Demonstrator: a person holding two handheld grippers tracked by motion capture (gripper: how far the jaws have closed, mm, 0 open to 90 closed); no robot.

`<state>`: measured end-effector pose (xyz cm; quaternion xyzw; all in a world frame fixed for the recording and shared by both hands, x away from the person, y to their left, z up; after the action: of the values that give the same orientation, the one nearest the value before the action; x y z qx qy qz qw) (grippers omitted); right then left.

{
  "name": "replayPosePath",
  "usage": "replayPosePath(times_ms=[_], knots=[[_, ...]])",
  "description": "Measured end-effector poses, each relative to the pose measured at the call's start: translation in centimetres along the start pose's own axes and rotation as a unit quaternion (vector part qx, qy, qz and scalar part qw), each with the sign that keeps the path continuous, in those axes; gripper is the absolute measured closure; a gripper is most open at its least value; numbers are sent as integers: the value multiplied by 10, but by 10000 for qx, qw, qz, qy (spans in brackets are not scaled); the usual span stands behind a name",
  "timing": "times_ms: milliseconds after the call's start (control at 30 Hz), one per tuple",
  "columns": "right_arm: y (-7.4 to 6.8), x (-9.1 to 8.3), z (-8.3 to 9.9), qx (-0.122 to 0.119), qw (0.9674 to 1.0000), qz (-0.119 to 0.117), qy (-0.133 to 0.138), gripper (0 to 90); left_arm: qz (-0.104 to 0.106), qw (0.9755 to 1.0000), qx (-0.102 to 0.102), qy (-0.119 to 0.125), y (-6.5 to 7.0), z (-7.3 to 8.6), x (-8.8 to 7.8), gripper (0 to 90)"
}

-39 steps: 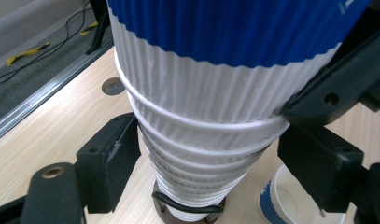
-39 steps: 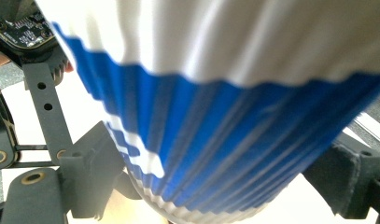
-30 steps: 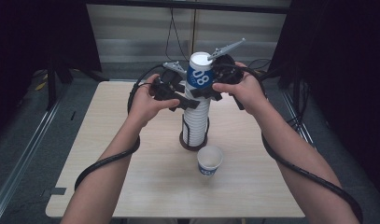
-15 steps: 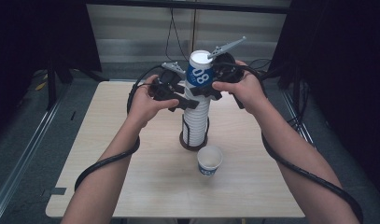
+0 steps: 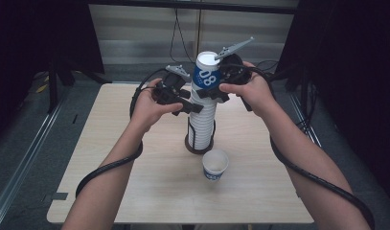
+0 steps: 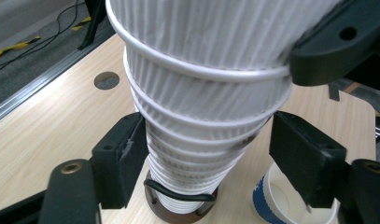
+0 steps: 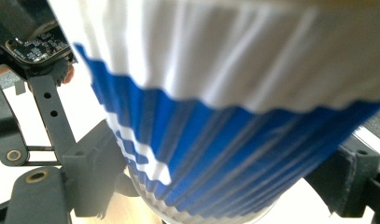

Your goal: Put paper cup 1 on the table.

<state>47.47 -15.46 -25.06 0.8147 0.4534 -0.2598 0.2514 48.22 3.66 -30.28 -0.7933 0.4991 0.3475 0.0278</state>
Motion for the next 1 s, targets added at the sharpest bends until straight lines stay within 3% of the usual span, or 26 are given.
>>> replayPosePath(times_ms=[67,133,300,467,1000], knots=[[0,0,0,-1,10000,6,16,140,72,9999,-91,65,2,-3,0,196],[0,0,0,4,10000,13,16,139,-4,10000,12,15,3,-5,3,154],[0,0,-2,-29,10000,30,-61,140,-118,9998,127,47,4,-5,7,181],[0,-4,-3,5,10000,30,72,152,-167,9998,112,40,5,-5,5,192],[4,-21,-13,43,9996,92,276,167,-26,9999,-1,110,3,-1,2,223]])
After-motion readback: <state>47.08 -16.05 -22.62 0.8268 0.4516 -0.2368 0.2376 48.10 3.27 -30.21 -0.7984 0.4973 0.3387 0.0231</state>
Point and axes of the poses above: each handheld gripper's, and its own axes: x roughly forward along the jaws, z roughly out of its underside, y roughly to its right, the point moved 1 cm from there along x, roughly forward along the jaws, and after that the axes turned 13 degrees about -x, right-handed, at the moved point
